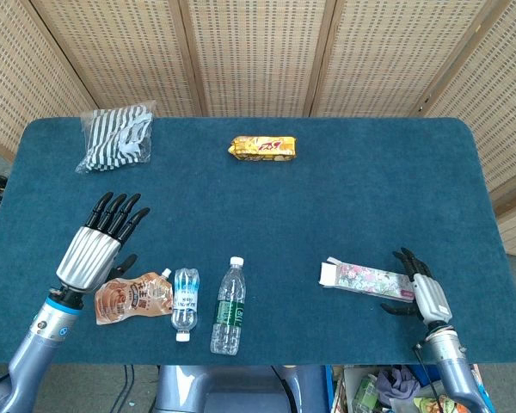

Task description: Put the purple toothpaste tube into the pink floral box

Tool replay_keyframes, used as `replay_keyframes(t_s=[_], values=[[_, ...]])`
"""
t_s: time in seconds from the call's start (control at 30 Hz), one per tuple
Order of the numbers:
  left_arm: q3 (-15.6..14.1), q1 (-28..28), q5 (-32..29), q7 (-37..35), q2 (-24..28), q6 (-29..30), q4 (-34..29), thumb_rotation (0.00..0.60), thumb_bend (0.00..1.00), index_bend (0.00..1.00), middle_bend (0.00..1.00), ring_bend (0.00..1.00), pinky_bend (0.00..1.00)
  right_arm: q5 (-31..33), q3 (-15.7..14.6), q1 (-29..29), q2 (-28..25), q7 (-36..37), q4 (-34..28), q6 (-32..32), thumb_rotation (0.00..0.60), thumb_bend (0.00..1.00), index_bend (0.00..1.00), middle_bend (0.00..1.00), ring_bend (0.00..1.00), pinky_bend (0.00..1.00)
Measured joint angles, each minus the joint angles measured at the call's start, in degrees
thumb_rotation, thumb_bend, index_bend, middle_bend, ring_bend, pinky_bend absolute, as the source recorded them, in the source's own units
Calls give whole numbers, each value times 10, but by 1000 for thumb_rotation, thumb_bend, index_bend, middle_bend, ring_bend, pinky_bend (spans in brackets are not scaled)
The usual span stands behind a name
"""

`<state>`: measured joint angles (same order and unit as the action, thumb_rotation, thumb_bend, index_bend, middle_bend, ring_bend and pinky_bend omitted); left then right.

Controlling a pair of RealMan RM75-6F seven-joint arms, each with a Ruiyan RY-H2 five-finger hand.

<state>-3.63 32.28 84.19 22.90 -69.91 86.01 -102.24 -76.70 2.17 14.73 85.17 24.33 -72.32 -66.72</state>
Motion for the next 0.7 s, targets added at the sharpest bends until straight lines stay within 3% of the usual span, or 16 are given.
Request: replay_keyframes(t_s=[0.33,0.7], values=[[13,-25,6,-10,-3,-3,9,600,290,94,0,0,0,-43,10,-18,24,46,39,-79,600,156,64,0,0,0],[-7,-90,10,-81,-33,24,48,600,290,84,0,0,0,-138,12,-31,10,25,-12,-205,600,155,64,0,0,0]])
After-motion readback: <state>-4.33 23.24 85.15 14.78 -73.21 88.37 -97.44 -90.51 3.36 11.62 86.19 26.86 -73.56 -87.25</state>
